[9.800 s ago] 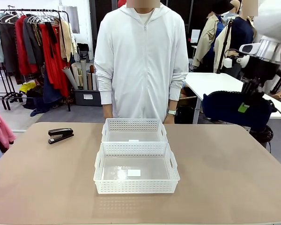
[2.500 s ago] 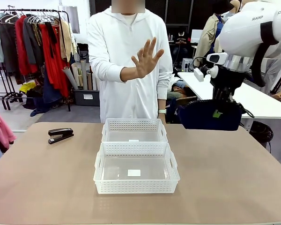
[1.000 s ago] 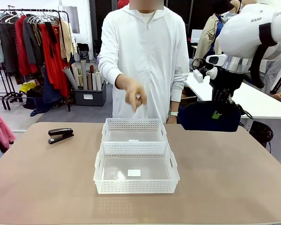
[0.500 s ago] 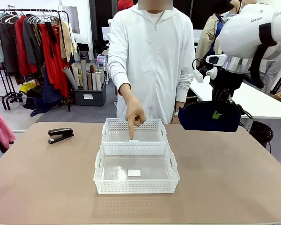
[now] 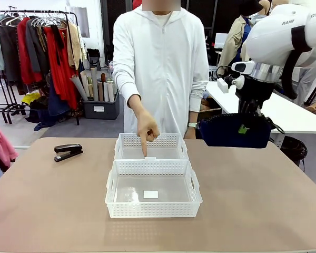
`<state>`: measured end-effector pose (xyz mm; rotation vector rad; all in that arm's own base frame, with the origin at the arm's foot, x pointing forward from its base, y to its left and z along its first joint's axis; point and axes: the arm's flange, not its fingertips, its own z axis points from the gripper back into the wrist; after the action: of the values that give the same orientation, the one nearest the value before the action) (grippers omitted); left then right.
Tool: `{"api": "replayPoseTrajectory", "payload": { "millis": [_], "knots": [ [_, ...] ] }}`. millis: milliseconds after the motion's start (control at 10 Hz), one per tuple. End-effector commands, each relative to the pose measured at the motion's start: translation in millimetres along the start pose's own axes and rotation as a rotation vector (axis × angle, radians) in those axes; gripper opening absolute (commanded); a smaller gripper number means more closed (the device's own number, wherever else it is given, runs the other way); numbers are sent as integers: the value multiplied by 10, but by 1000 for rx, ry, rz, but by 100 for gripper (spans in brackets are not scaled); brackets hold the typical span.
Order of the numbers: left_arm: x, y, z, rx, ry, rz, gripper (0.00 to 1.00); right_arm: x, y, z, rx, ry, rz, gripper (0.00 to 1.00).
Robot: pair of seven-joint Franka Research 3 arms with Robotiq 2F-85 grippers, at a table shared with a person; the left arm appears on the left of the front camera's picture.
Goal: Distribute items into two baskets.
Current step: Place the picked Pencil pouch into the Organizing basket as instructed by the person.
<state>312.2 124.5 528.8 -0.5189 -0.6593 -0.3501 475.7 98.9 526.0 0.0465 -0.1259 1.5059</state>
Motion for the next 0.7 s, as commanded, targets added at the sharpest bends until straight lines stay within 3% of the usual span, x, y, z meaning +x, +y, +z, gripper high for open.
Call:
{"api": "replayPoseTrajectory", "payload": {
  "millis": [0, 600],
  "knots": [
    [-3, -3, 4, -2, -2, -1, 100, 104, 269, 63, 3, -16, 2, 0],
    [-3, -3, 4, -2, -2, -1, 100, 482, 841, -92, 77, -74, 5, 0]
  ]
}}
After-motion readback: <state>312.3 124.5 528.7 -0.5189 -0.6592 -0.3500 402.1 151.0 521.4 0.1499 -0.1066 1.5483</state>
